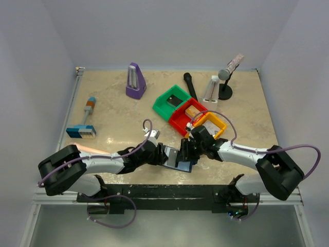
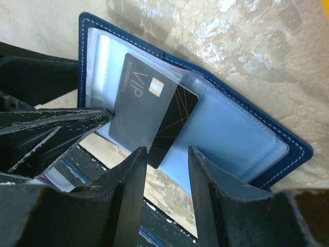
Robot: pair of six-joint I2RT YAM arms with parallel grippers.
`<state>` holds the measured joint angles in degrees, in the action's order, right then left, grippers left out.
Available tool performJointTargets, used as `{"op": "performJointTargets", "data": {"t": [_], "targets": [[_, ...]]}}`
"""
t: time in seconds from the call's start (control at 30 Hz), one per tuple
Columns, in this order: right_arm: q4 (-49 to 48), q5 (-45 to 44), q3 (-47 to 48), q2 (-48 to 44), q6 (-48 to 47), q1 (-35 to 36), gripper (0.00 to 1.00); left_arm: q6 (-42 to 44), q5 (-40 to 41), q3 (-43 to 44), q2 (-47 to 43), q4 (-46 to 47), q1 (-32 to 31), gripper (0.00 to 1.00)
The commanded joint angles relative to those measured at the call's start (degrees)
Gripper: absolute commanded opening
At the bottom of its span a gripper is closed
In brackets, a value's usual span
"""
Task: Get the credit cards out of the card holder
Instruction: Remove the credit card from the card holder.
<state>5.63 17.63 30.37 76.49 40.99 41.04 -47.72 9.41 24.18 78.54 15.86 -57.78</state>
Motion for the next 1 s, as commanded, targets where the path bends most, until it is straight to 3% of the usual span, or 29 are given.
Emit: {"op": "performJointTargets", "data": {"t": [0.0, 0.63, 0.97], "targets": [[-3.95, 2.15, -1.28, 0.77, 1.11, -1.48, 0.43, -1.49, 0.87, -1.68, 0.82, 2.77, 0.65, 0.52], [-9.93, 5.40, -2.07, 2.70, 2.95, -2.63, 0.41, -5.18, 1.05, -7.40, -0.15, 6.38, 2.58, 0.41], [-9.50, 4.52, -1.63, 0.07, 2.69, -2.54, 0.40, -6.77, 1.75, -9.24, -1.02, 6.99, 2.94, 0.27]]}}
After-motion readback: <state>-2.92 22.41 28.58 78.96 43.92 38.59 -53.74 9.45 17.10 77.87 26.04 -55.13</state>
